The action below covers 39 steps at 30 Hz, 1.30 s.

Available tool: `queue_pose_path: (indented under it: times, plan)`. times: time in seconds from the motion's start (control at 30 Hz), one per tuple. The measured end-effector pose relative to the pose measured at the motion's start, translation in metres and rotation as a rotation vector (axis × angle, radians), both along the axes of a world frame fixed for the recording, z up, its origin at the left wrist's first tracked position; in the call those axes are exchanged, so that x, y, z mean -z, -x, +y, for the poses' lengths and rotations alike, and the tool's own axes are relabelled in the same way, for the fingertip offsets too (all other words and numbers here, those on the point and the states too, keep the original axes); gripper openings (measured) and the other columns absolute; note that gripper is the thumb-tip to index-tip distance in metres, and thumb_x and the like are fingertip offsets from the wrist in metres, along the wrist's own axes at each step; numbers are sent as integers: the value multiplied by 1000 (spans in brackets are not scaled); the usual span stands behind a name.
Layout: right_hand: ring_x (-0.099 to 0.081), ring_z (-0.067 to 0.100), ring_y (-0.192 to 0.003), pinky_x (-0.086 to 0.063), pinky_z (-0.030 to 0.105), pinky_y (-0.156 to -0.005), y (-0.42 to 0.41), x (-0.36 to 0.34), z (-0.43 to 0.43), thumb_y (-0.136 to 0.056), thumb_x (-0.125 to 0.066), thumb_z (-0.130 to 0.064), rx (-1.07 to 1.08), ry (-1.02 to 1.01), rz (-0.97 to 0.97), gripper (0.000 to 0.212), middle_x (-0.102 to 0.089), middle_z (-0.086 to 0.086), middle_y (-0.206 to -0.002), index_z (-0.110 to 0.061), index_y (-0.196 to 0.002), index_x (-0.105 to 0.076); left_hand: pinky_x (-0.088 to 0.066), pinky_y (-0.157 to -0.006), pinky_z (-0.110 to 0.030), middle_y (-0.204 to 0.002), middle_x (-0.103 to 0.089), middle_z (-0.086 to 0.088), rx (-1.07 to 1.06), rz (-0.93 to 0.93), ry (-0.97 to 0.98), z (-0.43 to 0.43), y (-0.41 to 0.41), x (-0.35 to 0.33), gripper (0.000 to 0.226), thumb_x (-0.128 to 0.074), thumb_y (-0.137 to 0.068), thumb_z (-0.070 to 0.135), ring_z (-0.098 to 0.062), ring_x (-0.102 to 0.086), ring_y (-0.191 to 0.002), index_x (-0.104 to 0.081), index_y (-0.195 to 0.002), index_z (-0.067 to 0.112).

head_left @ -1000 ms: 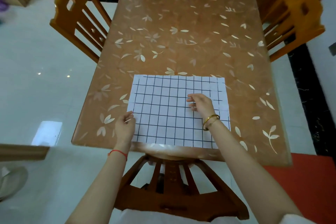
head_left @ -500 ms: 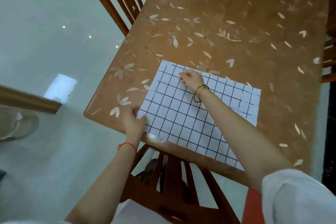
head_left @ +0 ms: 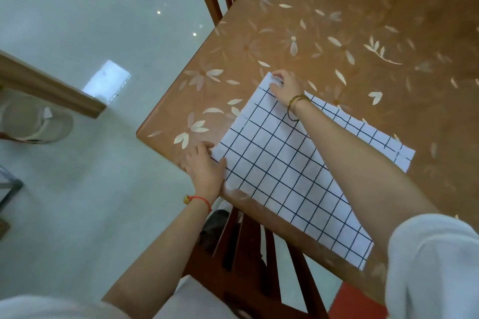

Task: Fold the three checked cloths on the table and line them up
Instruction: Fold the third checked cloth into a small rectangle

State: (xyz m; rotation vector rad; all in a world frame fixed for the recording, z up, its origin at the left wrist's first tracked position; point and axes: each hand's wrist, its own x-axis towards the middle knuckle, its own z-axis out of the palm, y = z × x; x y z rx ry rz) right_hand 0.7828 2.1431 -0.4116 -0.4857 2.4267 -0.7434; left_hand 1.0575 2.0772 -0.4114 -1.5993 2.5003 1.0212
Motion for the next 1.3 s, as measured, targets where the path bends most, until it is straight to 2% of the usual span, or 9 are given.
queue_pose_path:
  times: [0.13, 0.33, 0.47, 0.53, 0.6, 0.77, 0.9, 1.03, 1.3]
  plan:
    - [-36, 30, -132, -33, 42, -106, 0, 8, -12, -91, -54, -30, -69, -133, 56, 46, -45, 5, -140, -21, -135, -45, -36, -90, -35, -95, -60, 2, -44, 27, -32, -4, 2, 0, 40, -78, -77, 26, -22, -47, -103, -57, -110, 19]
    - [-43, 33, -120, -40, 41, -100, 4, 9, -19, -90, -56, -21, -99, -199, 138, 47, -40, 9, -136, -19, -135, -45, -39, -92, -35, -95, -60, 5, -46, 18, -32, -7, 2, 5, 33, -80, -77, 32, -20, -49, -103, -61, -101, 21]
    - [-50, 33, -103, -46, 38, -79, 4, -2, -17, -87, -50, -10, -141, -218, 137, 17, -57, 9, -101, -22, -95, -58, -39, -94, -37, -100, -58, 5, -23, -4, -20, -9, 3, 5, 27, -80, -77, 32, -20, -47, -105, -65, -97, 20]
    - [-43, 30, -84, -28, 31, -53, 4, -8, -12, -85, -48, -10, -153, -240, 164, 28, -43, 5, -67, -21, -62, -38, -37, -93, -35, -102, -57, 4, -7, -21, -25, -8, 3, 3, 25, -79, -78, 31, -21, -46, -106, -66, -95, 19]
    - [-35, 26, -79, -15, 29, -49, 2, -16, -5, -85, -47, -11, -135, -217, 196, 35, -30, 2, -59, -18, -57, -27, -35, -93, -34, -105, -56, 2, -5, -24, -41, -8, 3, 3, 20, -76, -80, 29, -22, -44, -110, -66, -94, 18]
    - [-39, 26, -87, -39, 38, -93, -5, -42, 22, -88, -51, -19, -27, -101, 212, 21, -40, -6, -62, -20, -68, -45, -49, -86, -39, -93, -61, 3, -59, 165, -118, -15, 6, -5, 10, -69, -83, 14, -21, -59, -97, -61, -90, 16]
    - [-57, 33, -92, -47, 41, -85, -11, -66, 53, -82, -55, -19, 133, -5, 276, 10, -60, -4, -73, -23, -74, -61, -47, -75, -30, -89, -58, 11, -41, 307, -102, -25, 18, -33, 35, -69, -87, 19, -14, -59, -86, -52, -117, 12]
    - [-59, 29, -102, -42, 41, -98, -18, -107, 89, -87, -56, -14, 253, 40, 403, 17, -72, 0, -89, -22, -82, -70, -41, -72, -18, -85, -61, 14, 19, 502, -66, -39, 38, -70, 13, -70, -87, 22, -6, -55, -80, -59, -93, 18]
    - [-56, 30, -109, -41, 44, -100, -41, -191, 156, -95, -55, -14, 315, -13, 552, 20, -72, 9, -95, -17, -99, -74, -43, -72, -16, -88, -70, 8, 268, 676, 43, -48, 85, -144, 10, -61, -91, 27, -8, -61, -84, -69, -93, 21]
